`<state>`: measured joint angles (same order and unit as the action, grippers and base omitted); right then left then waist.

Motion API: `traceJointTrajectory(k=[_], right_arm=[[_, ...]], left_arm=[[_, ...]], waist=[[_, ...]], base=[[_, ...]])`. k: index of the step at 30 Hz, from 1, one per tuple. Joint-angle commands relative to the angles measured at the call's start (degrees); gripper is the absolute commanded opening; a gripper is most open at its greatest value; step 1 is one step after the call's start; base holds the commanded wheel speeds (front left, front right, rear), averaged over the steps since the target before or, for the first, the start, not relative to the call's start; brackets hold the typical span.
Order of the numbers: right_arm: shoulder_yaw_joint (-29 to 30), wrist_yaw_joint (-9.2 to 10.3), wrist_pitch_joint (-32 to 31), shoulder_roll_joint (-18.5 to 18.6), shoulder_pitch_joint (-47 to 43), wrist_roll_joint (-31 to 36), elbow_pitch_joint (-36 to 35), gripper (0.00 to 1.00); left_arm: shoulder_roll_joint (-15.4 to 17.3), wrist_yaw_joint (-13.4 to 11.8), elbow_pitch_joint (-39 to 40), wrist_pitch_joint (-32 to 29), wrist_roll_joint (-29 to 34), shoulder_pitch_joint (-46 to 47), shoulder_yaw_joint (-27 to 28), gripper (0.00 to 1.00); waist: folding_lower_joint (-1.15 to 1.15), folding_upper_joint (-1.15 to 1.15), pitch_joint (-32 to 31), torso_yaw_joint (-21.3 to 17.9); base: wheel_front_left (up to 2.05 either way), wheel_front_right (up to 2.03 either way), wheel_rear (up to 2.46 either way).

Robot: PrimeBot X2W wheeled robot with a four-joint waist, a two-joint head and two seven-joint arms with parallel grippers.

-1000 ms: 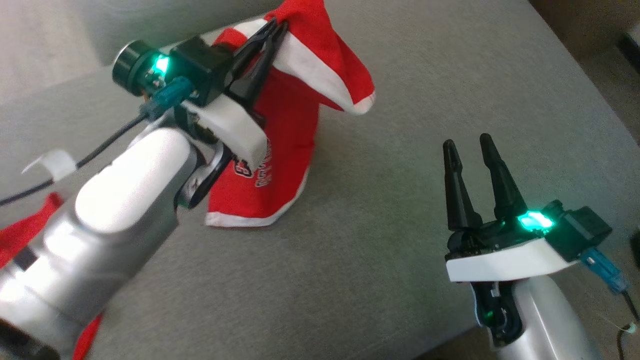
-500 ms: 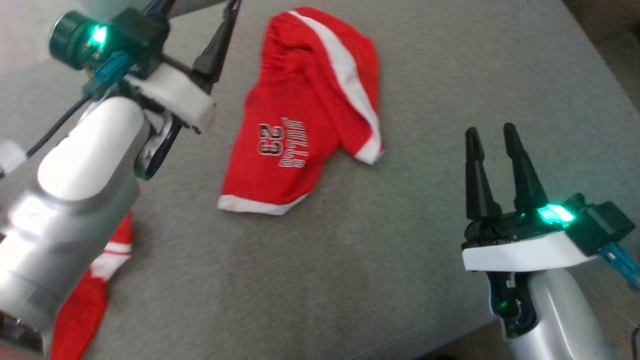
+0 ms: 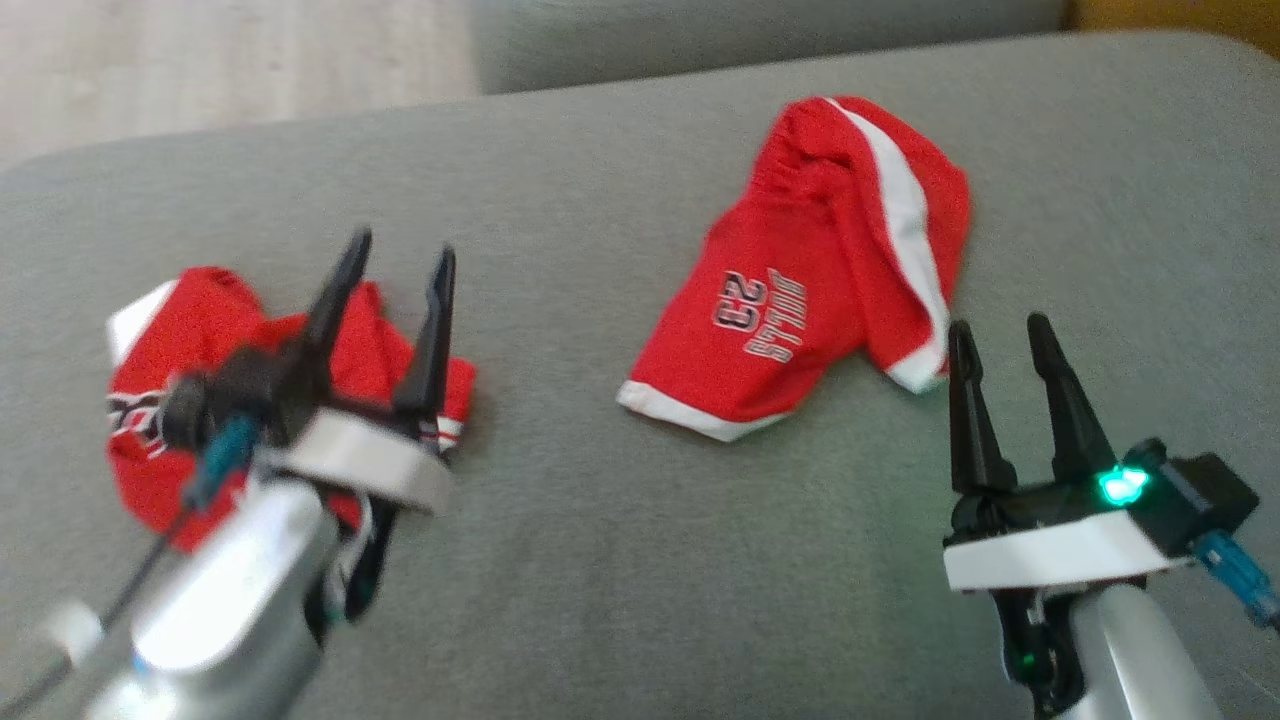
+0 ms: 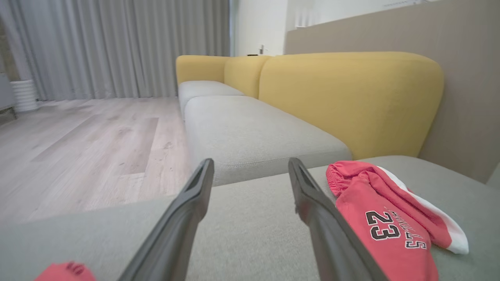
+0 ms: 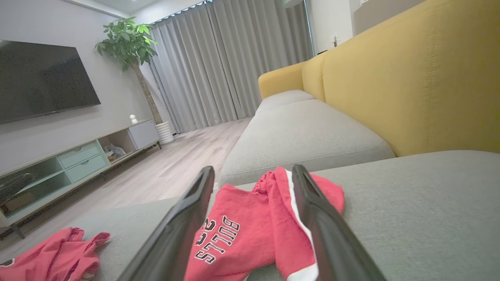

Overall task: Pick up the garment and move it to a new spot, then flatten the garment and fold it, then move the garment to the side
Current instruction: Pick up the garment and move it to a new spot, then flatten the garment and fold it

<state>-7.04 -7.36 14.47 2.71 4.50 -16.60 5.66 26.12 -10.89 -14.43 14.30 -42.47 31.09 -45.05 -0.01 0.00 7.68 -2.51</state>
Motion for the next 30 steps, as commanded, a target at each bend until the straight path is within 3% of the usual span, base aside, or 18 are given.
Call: traceJointTrajectory(k=[1,5,12,21,30], right_arm=[[-1.05,-0.13,0.52,0.17,0.54,0.29,-1.62,1.0],[-1.04,-0.13,0.52,0.17,-0.8,0.99,-0.78,1.0],[-1.3,-0.13,0.52,0.17,-1.98,1.77,-0.22,1.0],[-4.22,-0.13,0.52,0.17,-0.56,5.26,1.43,1.0],[-11.53,-0.13,-5.53,0.17,8.06,9.95,13.57,1.0]], left_arm=[[1.04,-0.55,2.24,0.65,-0.22,1.32,3.25,1.0],[-1.69,-2.67,7.55,0.68,1.54,-9.03,8.44,1.0],[-6.64,-0.72,9.66,0.69,6.1,-20.11,14.74,1.0],[-10.42,3.48,8.45,0.69,11.0,-20.91,18.69,1.0],[-14.22,6.67,5.53,0.7,13.56,-19.19,20.2,1.0]], waist=[[0.01,0.0,-2.69,3.22],[0.01,0.0,-3.37,4.96],[0.01,0.0,-4.08,6.6],[0.01,0.0,-3.26,9.61],[0.01,0.0,0.89,14.26]], base=[[0.0,0.0,0.0],[0.0,0.0,0.0],[0.0,0.0,0.0],[0.0,0.0,0.0],[0.0,0.0,0.0]])
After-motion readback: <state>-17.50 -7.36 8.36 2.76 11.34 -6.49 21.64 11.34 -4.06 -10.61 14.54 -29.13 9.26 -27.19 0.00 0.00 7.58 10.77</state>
